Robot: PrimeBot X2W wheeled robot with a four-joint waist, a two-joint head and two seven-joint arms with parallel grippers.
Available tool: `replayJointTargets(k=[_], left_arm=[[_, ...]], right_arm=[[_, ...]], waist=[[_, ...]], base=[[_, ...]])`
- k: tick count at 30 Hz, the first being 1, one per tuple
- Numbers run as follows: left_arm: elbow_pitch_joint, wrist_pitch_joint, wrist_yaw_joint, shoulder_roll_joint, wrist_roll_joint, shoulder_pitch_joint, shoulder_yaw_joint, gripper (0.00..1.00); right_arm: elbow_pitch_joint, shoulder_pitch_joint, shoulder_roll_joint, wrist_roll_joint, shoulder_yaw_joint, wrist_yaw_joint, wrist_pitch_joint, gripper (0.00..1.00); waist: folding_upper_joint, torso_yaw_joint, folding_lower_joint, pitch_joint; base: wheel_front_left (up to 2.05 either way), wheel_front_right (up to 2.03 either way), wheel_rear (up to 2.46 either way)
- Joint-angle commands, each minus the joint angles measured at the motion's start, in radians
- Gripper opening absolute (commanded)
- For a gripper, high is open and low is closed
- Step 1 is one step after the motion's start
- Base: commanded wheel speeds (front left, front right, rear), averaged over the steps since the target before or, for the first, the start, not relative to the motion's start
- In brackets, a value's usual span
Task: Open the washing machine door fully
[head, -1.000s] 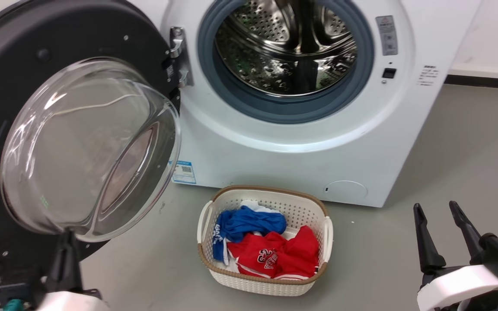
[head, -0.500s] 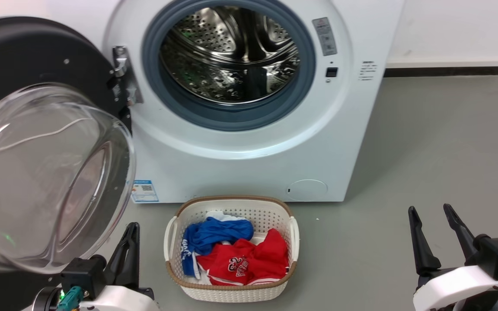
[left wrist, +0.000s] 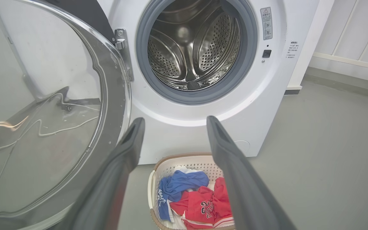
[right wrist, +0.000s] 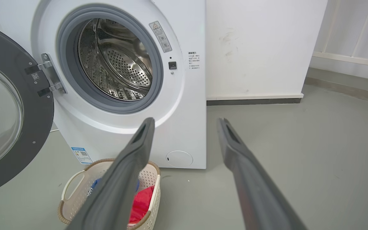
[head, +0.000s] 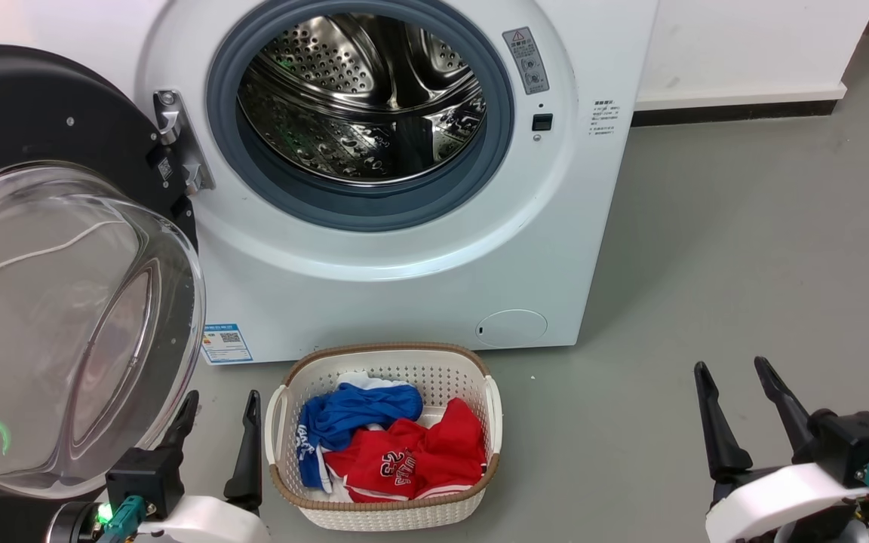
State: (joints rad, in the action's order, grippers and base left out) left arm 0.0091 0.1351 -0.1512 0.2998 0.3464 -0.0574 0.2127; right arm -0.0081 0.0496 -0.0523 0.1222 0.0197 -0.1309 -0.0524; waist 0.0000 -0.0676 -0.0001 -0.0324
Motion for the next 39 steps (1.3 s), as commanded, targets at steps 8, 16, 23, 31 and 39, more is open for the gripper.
replayJointTargets(k=[8,16,23,31,39], left_arm=[[0.004,0.013,-0.007,0.004,-0.006,0.014,0.006,1.00],[0.001,0.020,-0.012,0.005,-0.006,0.012,0.015,1.00],[0.001,0.027,-0.014,0.007,-0.003,0.010,0.018,1.00],[0.031,0.003,0.009,-0.023,0.103,-0.003,0.002,0.00],[0.055,-0.017,0.037,-0.040,0.223,0.017,-0.025,0.00]], right_arm=[[0.013,-0.020,-0.008,0.007,-0.008,0.000,-0.011,1.00],[0.014,-0.019,-0.012,0.008,-0.010,0.000,-0.014,1.00],[0.014,-0.008,-0.010,0.010,-0.005,0.000,-0.015,1.00],[0.054,-0.009,-0.005,0.126,0.001,0.000,0.005,0.00],[0.073,-0.025,-0.005,0.261,0.011,0.000,0.021,0.00]], waist=[[0.0000,0.011,0.0001,0.002],[0.0000,0.014,0.0001,0.006],[0.0000,0.014,0.0001,0.005],[0.0000,0.016,0.0001,0.007],[0.0000,0.019,0.0001,0.008]], base=[[0.00,0.00,0.00],[0.00,0.00,0.00],[0.00,0.00,0.00],[0.00,0.00,0.00],[0.00,0.00,0.00]])
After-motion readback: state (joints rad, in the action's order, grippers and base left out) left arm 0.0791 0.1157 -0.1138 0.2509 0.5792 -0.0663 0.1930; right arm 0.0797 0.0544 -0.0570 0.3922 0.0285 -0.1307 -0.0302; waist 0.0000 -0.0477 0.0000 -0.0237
